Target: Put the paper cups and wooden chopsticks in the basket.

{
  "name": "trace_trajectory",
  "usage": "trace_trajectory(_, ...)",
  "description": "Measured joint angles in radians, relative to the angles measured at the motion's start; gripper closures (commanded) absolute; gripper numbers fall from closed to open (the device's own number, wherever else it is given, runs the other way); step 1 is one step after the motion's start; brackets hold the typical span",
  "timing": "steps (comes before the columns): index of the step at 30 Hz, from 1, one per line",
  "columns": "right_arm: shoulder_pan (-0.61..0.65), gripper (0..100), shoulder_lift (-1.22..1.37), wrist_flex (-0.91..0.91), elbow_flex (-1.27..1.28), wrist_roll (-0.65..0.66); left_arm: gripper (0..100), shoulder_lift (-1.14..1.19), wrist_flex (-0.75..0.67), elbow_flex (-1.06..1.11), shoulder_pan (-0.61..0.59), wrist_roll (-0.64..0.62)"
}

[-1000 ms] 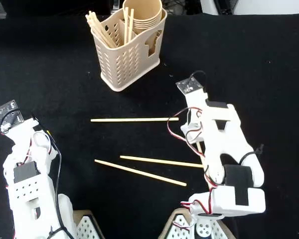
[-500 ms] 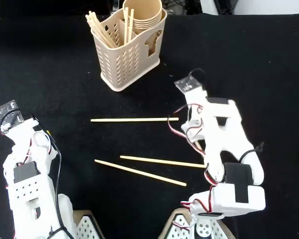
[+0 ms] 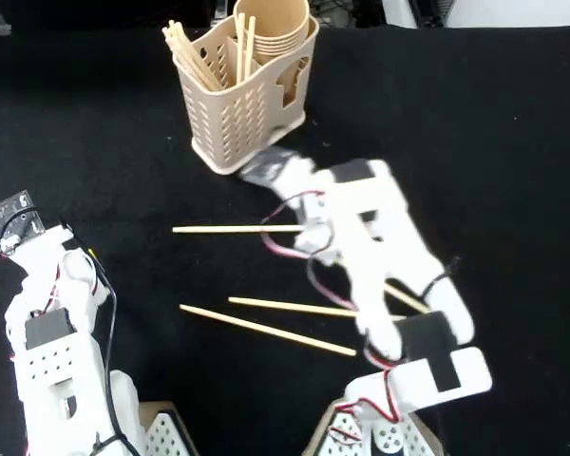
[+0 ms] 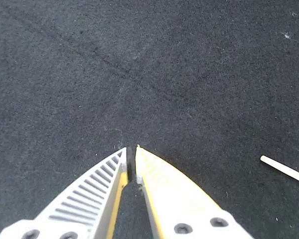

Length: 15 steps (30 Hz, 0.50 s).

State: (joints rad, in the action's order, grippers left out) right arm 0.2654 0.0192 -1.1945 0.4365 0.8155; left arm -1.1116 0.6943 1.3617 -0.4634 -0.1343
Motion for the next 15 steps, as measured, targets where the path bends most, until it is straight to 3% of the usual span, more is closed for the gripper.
trace_trajectory(10, 0.235, 97.5, 0.054, 0.196, 0.0, 0.049, 95, 0.0, 0.0, 0.0, 0.0, 0.0)
trace_trajectory(15, 0.278, 79.6, 0.203, 0.236, -0.023, 0.049, 95, 0.0, 0.0, 0.0, 0.0, 0.0)
